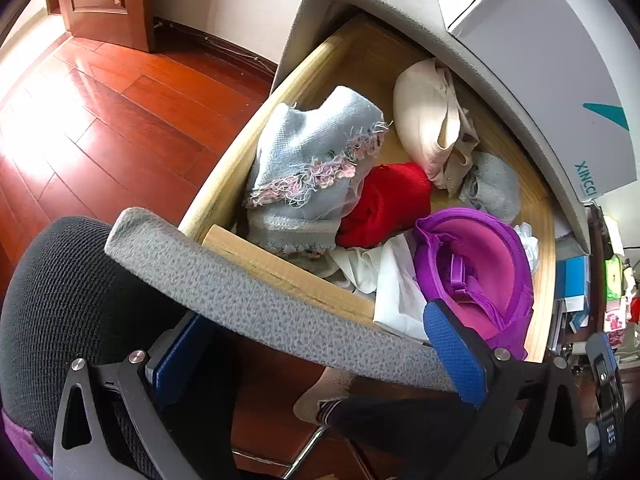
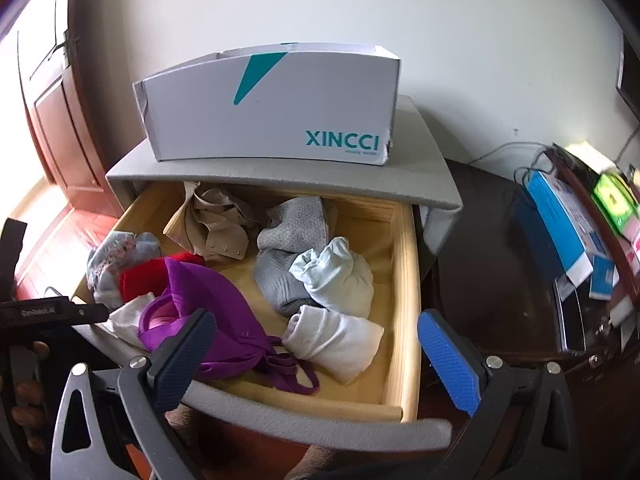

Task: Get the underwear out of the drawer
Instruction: 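Reach the right gripper into the drawer toward the pale green cloth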

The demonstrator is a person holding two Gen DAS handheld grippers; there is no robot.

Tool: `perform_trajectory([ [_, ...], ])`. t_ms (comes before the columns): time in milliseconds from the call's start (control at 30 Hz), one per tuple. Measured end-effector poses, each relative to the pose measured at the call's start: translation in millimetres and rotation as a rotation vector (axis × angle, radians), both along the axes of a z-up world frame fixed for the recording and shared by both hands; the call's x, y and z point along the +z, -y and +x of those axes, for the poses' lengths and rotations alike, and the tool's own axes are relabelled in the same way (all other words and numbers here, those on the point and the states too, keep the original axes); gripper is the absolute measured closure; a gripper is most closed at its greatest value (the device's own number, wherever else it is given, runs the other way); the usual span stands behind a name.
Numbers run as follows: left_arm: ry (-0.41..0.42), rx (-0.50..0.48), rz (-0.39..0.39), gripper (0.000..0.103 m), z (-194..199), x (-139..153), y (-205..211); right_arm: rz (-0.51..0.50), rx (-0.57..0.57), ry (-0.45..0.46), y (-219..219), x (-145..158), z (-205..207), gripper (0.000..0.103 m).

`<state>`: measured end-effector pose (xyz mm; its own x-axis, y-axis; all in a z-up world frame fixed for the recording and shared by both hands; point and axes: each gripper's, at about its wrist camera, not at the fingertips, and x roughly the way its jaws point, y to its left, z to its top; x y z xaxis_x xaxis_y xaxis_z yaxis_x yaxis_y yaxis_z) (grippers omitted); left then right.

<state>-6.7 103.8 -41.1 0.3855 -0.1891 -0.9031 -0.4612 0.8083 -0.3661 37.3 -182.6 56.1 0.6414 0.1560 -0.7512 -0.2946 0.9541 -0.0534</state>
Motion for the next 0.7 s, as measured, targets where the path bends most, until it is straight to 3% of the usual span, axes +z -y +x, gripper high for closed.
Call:
perform_trajectory([
  [167,0.011,0.006,-0.044,0.0,-3,-4,-5,-0.005,-0.032,-0.055,4,-14,24,0.0],
  [267,0.021,0.002,-0.022,0.0,-2,-3,-1,0.001,-0.047,-0.066,3,-18,32,0.0],
  [533,0.046,0.0,0.023,0.0,-5,1,4,0.007,-0.16,-0.001,1,-20,29,0.0],
  [700,0.042,0.001,0.025,0.0,-5,1,4,0.043,-0.121,-0.098,4,-24,48,0.0],
])
